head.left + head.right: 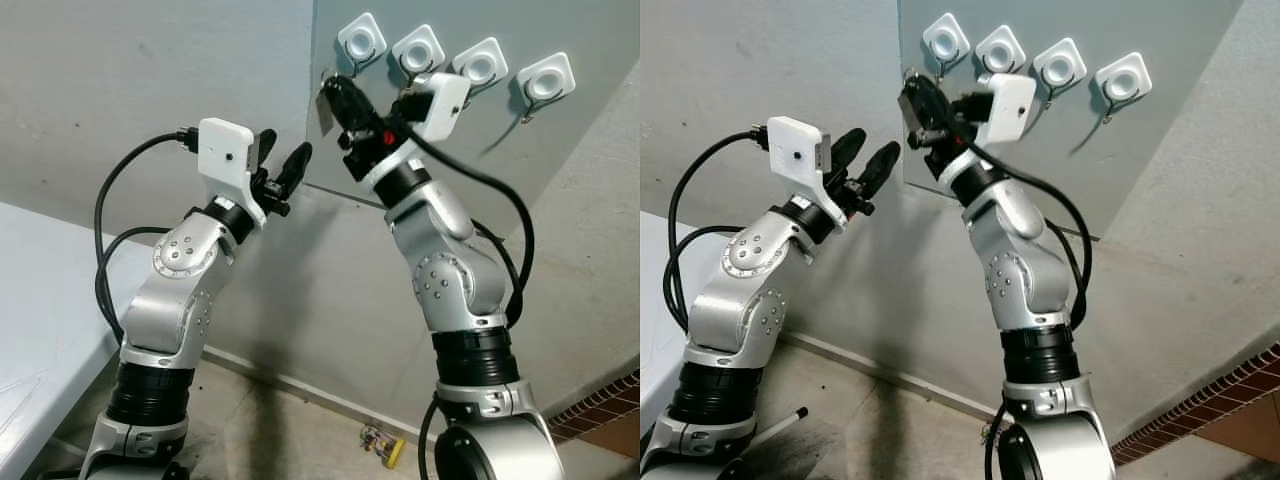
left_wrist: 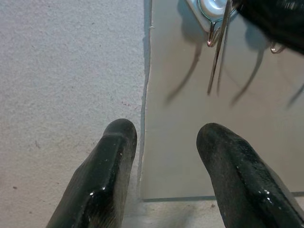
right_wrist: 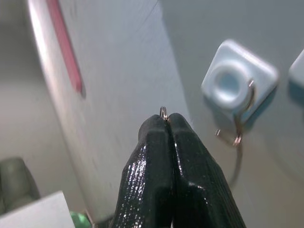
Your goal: Hang keys on a hook
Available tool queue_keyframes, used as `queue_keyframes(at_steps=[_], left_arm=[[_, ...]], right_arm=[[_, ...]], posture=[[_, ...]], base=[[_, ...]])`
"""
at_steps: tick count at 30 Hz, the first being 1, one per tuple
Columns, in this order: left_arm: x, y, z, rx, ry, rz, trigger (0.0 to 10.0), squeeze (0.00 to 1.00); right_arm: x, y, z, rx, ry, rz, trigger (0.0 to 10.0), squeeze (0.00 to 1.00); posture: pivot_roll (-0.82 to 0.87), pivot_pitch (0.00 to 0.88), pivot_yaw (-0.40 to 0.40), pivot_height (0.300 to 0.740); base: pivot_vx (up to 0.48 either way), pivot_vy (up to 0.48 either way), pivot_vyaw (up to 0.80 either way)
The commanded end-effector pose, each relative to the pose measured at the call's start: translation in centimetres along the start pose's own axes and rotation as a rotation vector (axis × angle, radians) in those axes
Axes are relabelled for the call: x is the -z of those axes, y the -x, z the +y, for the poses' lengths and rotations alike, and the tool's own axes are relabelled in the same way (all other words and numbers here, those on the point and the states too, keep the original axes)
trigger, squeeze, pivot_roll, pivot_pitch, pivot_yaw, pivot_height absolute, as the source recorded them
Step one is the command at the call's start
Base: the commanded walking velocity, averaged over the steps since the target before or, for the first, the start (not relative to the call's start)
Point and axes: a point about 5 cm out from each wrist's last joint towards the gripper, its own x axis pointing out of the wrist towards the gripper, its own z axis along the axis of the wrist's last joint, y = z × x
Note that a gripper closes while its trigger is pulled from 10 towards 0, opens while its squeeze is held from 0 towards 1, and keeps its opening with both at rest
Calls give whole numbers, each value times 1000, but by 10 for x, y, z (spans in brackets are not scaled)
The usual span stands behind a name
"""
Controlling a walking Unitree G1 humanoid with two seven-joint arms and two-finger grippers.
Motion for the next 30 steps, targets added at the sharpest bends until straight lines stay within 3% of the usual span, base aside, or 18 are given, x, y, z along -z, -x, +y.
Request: queue_keyframes(at_steps=[1, 21, 30], left_arm=[[-12, -2, -2, 14, -17, -36, 10000, 0], [-14, -1, 2, -3, -10, -34, 10000, 0], [-15, -1, 3, -11, -15, -35, 10000, 0]], right_arm=[[-4, -4, 0, 13, -27, -10, 10000, 0], [10, -8, -7, 144, -96, 115, 10000, 0], [4, -4, 3, -13, -75, 30, 10000, 0]], posture=[[-12, 68, -63, 740], [-9, 81, -61, 740], [-8, 81, -60, 740]], base=[[0, 0, 0], [0, 0, 0], [0, 0, 0]])
